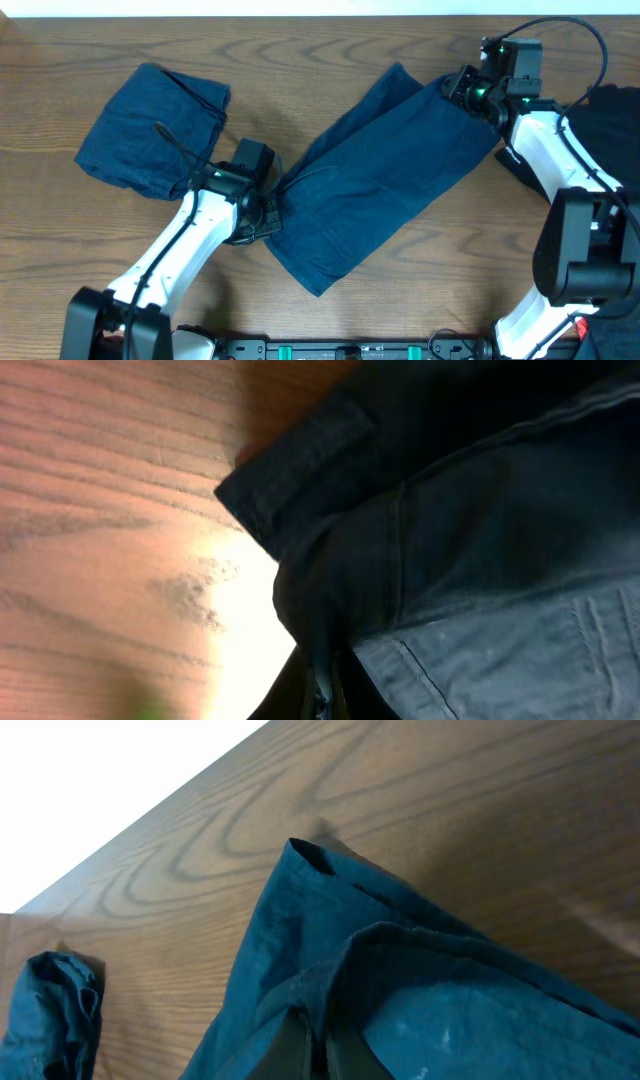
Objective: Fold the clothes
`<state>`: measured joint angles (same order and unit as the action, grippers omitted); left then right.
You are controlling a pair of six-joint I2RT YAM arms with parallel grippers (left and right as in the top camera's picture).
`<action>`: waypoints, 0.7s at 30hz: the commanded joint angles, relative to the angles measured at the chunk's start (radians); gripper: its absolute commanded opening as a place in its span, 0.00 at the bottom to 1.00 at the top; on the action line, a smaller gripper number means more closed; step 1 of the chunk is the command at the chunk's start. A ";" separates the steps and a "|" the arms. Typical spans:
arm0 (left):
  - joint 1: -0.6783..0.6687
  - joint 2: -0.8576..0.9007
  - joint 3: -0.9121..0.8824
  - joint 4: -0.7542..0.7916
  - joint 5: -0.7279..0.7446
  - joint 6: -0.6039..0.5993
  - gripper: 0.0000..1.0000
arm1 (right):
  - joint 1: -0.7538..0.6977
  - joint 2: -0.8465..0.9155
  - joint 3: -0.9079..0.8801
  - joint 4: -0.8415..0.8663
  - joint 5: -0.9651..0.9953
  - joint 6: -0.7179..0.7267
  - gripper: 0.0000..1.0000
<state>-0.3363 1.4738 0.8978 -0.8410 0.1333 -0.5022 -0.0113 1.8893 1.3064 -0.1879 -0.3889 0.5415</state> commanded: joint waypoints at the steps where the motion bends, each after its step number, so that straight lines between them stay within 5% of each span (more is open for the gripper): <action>1: 0.006 0.038 -0.020 -0.009 -0.100 -0.023 0.08 | 0.002 0.027 0.015 0.035 0.077 -0.004 0.06; 3: 0.006 0.050 -0.020 0.002 -0.106 -0.024 0.13 | 0.002 0.035 0.015 0.041 0.071 -0.005 0.20; 4: 0.006 0.051 -0.020 0.005 -0.119 -0.024 0.34 | 0.002 0.035 0.015 0.044 0.061 -0.014 0.38; 5: 0.006 0.050 -0.019 0.005 -0.137 -0.024 0.55 | -0.002 0.035 0.015 0.046 0.030 -0.054 0.46; 6: 0.006 0.046 -0.017 -0.005 -0.159 -0.024 0.60 | -0.008 0.030 0.015 0.047 -0.014 -0.099 0.53; 9: 0.010 0.025 0.005 -0.052 -0.187 -0.022 0.61 | -0.041 -0.010 0.016 0.016 -0.092 -0.147 0.64; 15: 0.010 -0.103 0.038 -0.124 -0.151 0.006 0.62 | -0.121 -0.134 0.016 -0.147 -0.088 -0.147 0.58; 21: -0.016 -0.172 0.031 0.070 0.112 0.224 0.37 | -0.146 -0.149 0.011 -0.492 0.051 -0.147 0.43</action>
<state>-0.3359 1.3075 0.9058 -0.8192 0.1020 -0.4252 -0.1642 1.7260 1.3167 -0.6132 -0.4145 0.4049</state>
